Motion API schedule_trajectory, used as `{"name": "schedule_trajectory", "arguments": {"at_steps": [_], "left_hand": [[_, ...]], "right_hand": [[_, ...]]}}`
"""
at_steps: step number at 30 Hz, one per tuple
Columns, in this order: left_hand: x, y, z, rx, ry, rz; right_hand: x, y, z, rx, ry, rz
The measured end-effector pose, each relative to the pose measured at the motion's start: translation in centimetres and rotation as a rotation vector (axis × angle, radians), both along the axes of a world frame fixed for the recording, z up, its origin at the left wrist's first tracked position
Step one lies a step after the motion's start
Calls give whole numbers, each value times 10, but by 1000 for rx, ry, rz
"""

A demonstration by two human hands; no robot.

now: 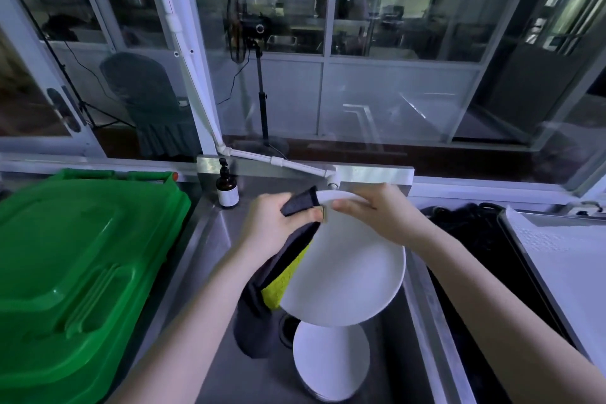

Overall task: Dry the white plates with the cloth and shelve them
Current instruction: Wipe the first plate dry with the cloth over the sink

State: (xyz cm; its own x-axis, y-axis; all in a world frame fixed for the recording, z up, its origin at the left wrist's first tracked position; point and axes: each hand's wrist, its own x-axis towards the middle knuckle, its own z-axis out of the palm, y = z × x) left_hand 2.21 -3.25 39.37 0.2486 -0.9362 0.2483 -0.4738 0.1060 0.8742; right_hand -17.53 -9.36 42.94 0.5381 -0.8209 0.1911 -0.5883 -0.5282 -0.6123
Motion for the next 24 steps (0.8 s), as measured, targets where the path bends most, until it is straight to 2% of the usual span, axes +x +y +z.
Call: {"name": "schedule_trajectory", "arguments": {"at_steps": [3, 8, 10, 12, 14, 17, 19, 20, 22, 24], "left_hand": [[-1, 5, -5, -4, 114, 61], [-15, 15, -34, 54, 634, 528], [-12, 12, -41, 98, 700, 598], [-2, 12, -41, 129, 660, 540], [7, 10, -34, 104, 564, 422], [9, 6, -15, 24, 268, 205], [2, 3, -3, -3, 73, 53], [-1, 2, 0, -13, 9, -8], [-3, 5, 1, -7, -41, -61], [-3, 11, -6, 13, 19, -10]], "right_hand": [[-6, 3, -7, -2, -176, -64], [10, 28, -40, 309, -807, -539], [20, 37, -57, 395, -896, -623], [14, 36, -59, 396, -794, -563], [0, 26, -41, 290, -660, -422], [-7, 11, -1, 165, -359, -177], [-2, 7, 5, 76, -106, -46], [1, 7, 4, 53, -40, 5], [1, 11, -1, 17, -36, 71], [-5, 12, -6, 31, -114, 56]]}}
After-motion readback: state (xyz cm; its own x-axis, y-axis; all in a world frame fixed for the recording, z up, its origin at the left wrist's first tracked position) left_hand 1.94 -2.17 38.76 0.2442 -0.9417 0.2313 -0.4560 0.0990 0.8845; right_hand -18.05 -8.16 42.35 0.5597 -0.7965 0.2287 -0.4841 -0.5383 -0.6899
